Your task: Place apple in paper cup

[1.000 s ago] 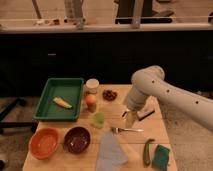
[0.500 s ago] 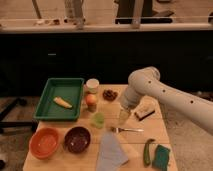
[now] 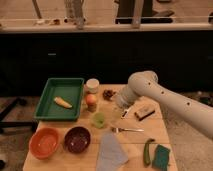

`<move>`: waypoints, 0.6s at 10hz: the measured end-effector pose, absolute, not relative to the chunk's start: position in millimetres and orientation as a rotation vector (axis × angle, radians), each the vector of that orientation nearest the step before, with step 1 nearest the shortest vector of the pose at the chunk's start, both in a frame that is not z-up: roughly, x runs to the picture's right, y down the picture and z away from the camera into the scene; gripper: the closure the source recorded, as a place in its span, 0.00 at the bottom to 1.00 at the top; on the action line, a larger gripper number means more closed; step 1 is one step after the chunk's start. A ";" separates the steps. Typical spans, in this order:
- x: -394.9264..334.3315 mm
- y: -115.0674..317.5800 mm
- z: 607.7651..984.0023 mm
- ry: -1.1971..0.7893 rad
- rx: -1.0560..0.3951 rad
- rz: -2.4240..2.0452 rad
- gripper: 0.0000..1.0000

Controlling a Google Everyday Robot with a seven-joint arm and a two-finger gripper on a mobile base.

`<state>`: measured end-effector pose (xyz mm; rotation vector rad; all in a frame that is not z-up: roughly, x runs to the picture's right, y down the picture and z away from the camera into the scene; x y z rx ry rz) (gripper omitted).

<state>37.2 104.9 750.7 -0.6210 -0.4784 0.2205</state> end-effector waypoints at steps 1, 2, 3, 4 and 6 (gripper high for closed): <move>33.0 103.7 754.1 -0.500 -0.622 0.233 0.20; 23.1 101.3 759.3 -0.521 -0.625 0.239 0.20; 7.9 98.1 763.4 -0.539 -0.629 0.235 0.20; -4.2 94.1 765.8 -0.553 -0.630 0.234 0.20; -11.7 91.0 766.5 -0.564 -0.630 0.230 0.20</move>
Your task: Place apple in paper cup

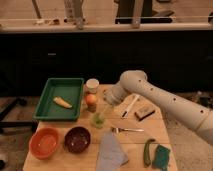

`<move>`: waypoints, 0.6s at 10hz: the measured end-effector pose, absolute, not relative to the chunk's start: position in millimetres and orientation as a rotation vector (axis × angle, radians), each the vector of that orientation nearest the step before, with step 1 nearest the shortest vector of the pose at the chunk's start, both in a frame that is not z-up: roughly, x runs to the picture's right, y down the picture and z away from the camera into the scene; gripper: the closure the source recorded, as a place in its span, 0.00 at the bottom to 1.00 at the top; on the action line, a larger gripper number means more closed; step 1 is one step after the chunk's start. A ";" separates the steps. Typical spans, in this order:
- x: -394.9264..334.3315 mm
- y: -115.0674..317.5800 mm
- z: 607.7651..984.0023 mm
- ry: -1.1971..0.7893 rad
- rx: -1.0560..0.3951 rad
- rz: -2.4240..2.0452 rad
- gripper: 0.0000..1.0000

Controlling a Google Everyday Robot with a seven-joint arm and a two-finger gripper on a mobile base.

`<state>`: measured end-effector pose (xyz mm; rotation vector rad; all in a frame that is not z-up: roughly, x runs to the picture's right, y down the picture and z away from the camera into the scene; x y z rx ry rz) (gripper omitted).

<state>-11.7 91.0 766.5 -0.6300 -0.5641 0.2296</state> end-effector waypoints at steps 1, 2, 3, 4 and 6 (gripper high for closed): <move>-10.1 90.9 766.4 -0.563 -0.629 0.232 0.20; -9.4 91.0 766.6 -0.563 -0.629 0.232 0.20; -10.5 91.0 766.5 -0.564 -0.629 0.231 0.20; -12.1 91.0 766.4 -0.565 -0.630 0.228 0.20; -11.9 91.0 766.3 -0.565 -0.630 0.229 0.20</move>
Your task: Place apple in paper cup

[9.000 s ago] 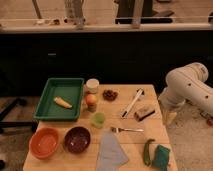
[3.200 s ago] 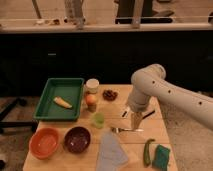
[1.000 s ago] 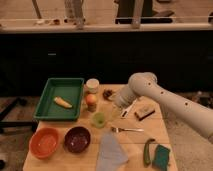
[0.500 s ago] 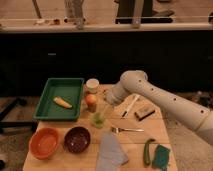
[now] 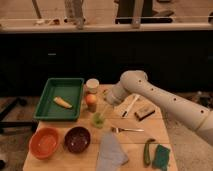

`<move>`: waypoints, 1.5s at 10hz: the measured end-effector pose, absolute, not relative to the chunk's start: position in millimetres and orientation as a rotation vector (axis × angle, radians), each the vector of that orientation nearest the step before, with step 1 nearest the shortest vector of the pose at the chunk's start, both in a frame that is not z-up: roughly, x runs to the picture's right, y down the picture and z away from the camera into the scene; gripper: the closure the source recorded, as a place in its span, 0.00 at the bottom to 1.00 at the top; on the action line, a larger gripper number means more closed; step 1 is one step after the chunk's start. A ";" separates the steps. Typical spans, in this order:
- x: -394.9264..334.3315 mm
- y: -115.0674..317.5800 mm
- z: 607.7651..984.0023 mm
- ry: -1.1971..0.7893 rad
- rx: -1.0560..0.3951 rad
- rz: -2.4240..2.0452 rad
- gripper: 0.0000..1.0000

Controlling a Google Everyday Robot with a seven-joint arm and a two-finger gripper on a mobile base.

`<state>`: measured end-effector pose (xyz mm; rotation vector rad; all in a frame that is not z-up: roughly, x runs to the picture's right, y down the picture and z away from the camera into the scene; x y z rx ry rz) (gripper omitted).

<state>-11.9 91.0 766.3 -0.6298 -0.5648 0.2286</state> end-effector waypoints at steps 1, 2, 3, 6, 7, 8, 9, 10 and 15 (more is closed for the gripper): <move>-11.9 91.0 766.3 -0.565 -0.630 0.229 0.20; -12.1 91.1 766.3 -0.565 -0.630 0.228 0.20; -12.0 91.2 766.4 -0.565 -0.630 0.228 0.20; -12.0 90.6 766.6 -0.565 -0.627 0.230 0.20; -13.2 89.0 767.5 -0.565 -0.623 0.230 0.20; -16.7 87.0 768.1 -0.567 -0.620 0.227 0.20; -21.8 84.8 769.0 -0.572 -0.617 0.224 0.20; -27.1 82.3 770.4 -0.581 -0.614 0.223 0.20; -55.1 72.4 785.2 -0.644 -0.589 0.233 0.20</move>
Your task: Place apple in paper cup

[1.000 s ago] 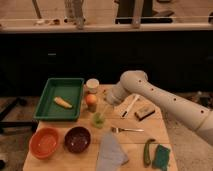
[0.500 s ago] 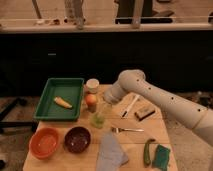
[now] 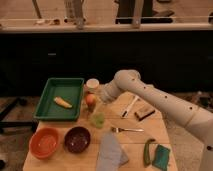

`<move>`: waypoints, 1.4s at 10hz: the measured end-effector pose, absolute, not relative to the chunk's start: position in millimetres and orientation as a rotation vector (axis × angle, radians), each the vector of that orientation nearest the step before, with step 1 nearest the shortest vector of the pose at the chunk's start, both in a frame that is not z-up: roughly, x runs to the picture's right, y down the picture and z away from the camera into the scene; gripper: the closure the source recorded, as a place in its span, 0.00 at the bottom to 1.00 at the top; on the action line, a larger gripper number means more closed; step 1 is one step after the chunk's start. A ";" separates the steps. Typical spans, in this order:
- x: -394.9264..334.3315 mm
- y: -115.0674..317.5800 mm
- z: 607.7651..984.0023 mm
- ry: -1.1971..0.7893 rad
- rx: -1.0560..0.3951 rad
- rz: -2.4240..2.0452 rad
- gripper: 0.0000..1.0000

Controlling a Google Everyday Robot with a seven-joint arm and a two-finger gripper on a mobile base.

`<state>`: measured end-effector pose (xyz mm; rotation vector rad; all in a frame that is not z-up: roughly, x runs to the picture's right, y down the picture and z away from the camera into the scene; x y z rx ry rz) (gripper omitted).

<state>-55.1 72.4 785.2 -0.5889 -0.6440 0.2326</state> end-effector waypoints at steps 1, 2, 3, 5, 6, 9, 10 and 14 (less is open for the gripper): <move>-58.7 70.2 789.8 -0.661 -0.584 0.244 0.20; -61.5 68.2 795.3 -0.675 -0.582 0.256 0.20; -65.7 66.0 800.2 -0.687 -0.582 0.263 0.20; -73.8 59.9 811.3 -0.716 -0.583 0.280 0.20; -74.3 57.3 816.1 -0.730 -0.584 0.293 0.20; -80.4 52.4 828.2 -0.777 -0.590 0.329 0.20; -79.7 51.5 832.6 -0.793 -0.592 0.348 0.20; -78.9 53.5 844.9 -0.835 -0.608 0.400 0.20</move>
